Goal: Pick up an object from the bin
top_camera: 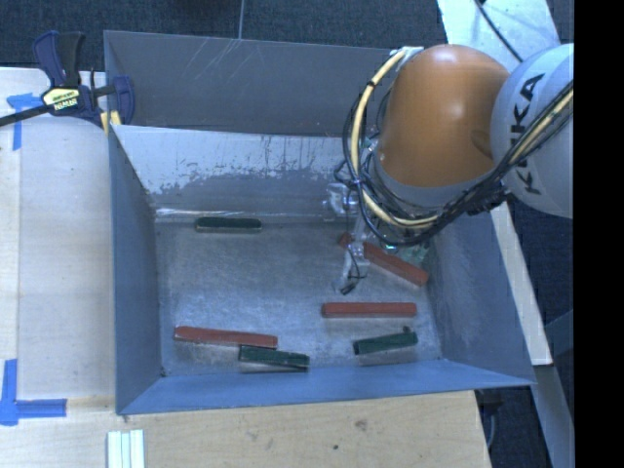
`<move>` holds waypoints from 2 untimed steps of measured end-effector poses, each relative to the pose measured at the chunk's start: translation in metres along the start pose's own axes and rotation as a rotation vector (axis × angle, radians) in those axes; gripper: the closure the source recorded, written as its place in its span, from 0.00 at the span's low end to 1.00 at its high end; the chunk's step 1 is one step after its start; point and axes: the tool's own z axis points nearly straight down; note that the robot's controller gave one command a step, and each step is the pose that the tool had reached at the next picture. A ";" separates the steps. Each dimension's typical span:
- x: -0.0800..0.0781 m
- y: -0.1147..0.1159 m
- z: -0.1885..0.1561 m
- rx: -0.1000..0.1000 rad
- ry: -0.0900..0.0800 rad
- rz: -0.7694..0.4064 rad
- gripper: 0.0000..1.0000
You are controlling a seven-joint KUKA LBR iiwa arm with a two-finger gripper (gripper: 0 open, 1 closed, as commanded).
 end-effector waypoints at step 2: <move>0.009 -0.083 0.160 0.001 -0.003 -0.070 0.00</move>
Offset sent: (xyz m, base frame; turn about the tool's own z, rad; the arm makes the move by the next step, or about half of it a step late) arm -0.0291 -0.0494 -0.1079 -0.1163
